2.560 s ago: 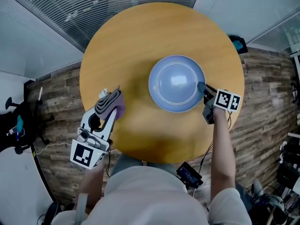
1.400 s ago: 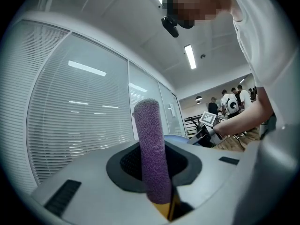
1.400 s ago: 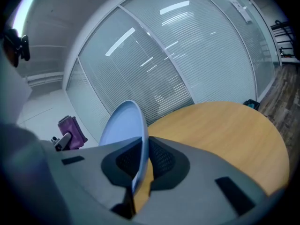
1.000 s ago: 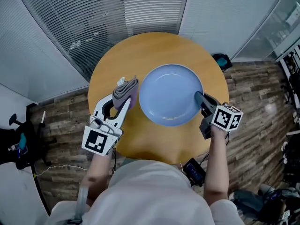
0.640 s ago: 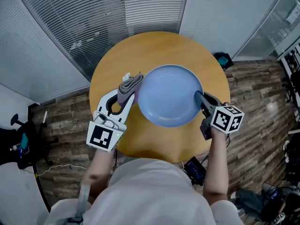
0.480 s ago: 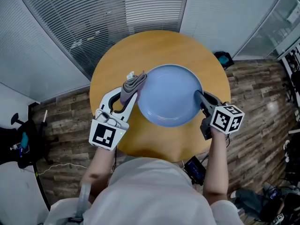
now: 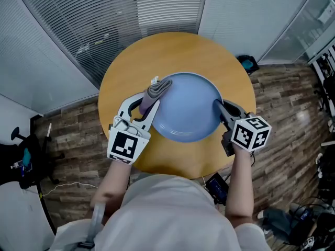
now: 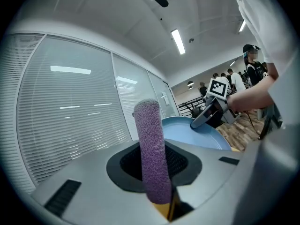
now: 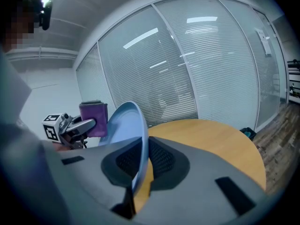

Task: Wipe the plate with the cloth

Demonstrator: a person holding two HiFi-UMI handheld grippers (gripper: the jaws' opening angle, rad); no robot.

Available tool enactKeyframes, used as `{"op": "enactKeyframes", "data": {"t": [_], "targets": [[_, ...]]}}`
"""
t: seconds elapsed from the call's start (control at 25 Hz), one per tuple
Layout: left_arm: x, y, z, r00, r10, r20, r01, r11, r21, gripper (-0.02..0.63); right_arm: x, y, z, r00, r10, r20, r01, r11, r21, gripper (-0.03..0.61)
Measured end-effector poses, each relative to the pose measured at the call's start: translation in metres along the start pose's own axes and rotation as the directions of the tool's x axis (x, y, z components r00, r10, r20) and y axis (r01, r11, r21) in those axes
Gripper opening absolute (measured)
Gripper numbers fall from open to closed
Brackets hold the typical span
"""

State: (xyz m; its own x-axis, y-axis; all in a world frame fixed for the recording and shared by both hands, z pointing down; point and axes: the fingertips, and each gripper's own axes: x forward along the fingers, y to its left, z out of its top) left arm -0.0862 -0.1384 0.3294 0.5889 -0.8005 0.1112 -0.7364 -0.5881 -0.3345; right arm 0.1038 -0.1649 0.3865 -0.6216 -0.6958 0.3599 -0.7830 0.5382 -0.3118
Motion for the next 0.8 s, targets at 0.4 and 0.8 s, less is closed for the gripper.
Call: {"op": "enactKeyframes", "data": {"t": [0.4,0.8], "targets": [[0.009,-0.006,-0.004,0.999,-0.014,-0.046,0.015,1.0,0.024,0.08,-0.007,0.012,0.005,1.0,-0.002,-0.005,0.002,0.999,-0.046,0.032],[0.014,-0.009,-0.012,0.994,-0.029,-0.103,0.036,0.997,0.071,0.08,-0.004,0.027,0.005,0.999,-0.011,-0.03,0.008,0.994,-0.113,0.032]]}}
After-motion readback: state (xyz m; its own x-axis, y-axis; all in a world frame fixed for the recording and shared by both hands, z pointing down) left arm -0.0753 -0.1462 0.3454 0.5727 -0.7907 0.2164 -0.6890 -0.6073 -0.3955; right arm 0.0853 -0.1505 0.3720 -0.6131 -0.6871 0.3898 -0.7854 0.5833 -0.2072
